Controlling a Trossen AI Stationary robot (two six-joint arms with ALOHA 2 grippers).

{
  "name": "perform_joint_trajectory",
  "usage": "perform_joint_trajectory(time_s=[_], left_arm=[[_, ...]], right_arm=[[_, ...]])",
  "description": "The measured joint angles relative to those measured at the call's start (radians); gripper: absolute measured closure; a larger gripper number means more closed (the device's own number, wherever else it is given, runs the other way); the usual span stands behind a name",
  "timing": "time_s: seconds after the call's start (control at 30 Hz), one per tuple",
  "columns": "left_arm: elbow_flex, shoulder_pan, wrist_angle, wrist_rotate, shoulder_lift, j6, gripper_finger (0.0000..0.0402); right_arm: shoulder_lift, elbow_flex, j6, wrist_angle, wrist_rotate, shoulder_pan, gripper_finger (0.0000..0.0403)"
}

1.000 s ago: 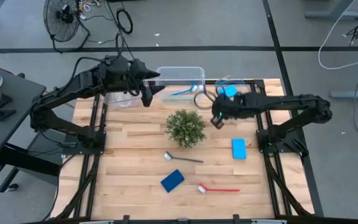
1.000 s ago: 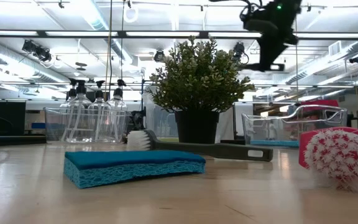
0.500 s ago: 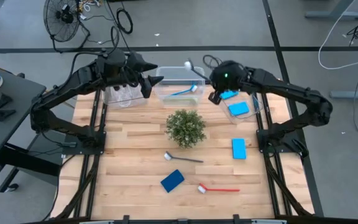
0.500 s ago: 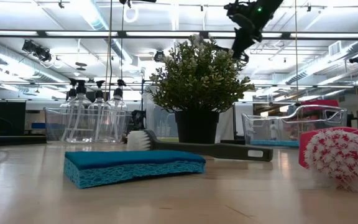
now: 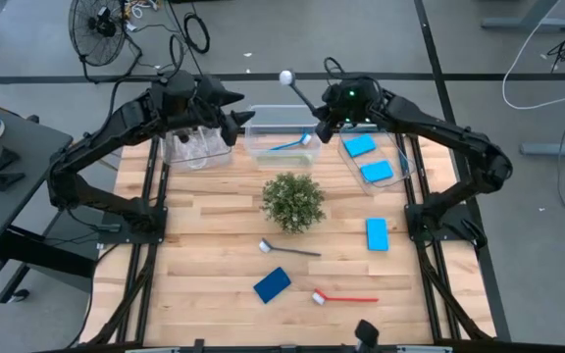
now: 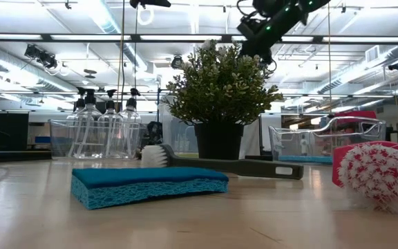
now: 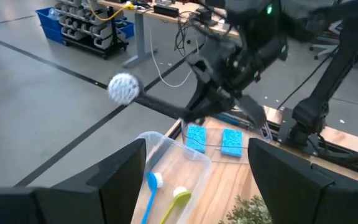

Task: Pick & Place Kitchen Sink Supplies
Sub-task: Put the gray dish brush into the white bin

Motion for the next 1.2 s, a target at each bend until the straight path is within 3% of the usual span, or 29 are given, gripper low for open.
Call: perform_joint_trajectory(time_s=[0.5, 1.07, 1.2], left_arm=[[0.000, 0.035, 0.041, -0.001, 0.000, -0.003, 0.0113], [0.000, 0.061, 0.042, -0.001, 0.001, -0.002, 0.0113], [0.000, 0.061, 0.042, -0.001, 0.001, 0.000, 0.0113]], right_arm=[[0.189, 0.000, 0.046, 0.071, -0.056, 0.001, 0.0382], [0.218, -0.001, -0.007, 0.069, -0.065, 0.002, 0.0271], [0.214, -0.001, -0.007, 0.068, -0.125, 0.001, 0.0244]])
